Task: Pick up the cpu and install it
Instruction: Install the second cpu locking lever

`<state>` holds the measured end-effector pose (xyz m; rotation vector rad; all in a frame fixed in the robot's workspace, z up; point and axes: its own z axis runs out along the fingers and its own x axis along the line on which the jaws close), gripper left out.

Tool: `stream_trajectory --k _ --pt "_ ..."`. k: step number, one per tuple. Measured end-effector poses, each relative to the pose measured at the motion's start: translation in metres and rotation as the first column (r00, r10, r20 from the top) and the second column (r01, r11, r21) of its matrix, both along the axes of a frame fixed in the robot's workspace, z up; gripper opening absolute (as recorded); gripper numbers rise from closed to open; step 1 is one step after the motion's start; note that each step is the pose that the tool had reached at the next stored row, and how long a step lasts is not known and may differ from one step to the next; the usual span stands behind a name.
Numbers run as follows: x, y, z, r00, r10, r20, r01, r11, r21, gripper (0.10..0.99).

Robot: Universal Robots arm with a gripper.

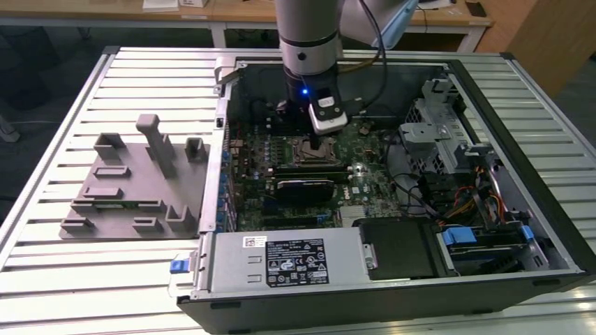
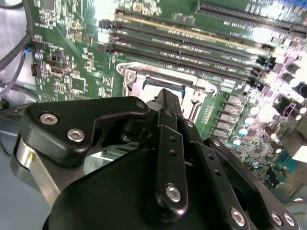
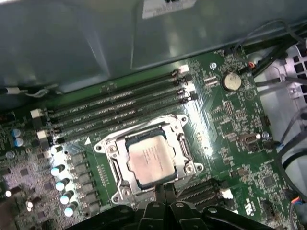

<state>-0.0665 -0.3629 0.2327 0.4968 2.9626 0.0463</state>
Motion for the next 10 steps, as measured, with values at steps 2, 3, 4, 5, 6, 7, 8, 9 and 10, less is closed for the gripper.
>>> stream_trajectory --k 2,3,4,5,6,7,8,9,10 --pt "0.0 -0.0033 -0.0001 1.0 0.0 0.0001 0.0 1.0 0.0 0.106" --pt "0.0 -0.0052 0.0 1.0 0.0 0.0001 0.0 1.0 0.0 0.106" --pt "0.0 -0.0068 0.0 1.0 0.0 0.0001 0.0 1.0 0.0 0.106" --pt "0.0 -0.0082 0.0 1.0 0.0 0.0001 0.0 1.0 0.0 0.106" --pt "0.0 -0.0098 0.0 1.0 0.0 0.0001 0.0 1.0 0.0 0.106" --pt "0.0 -0.0114 0.0 1.0 0.0 0.0001 0.0 1.0 0.0 0.106" --pt "0.0 -0.013 0.0 1.0 0.0 0.0001 0.0 1.0 0.0 0.106" --pt "0.0 -0.0146 0.0 1.0 0.0 0.0001 0.0 1.0 0.0 0.106" --pt "0.0 -0.0162 0.0 1.0 0.0 0.0001 0.0 1.0 0.0 0.106"
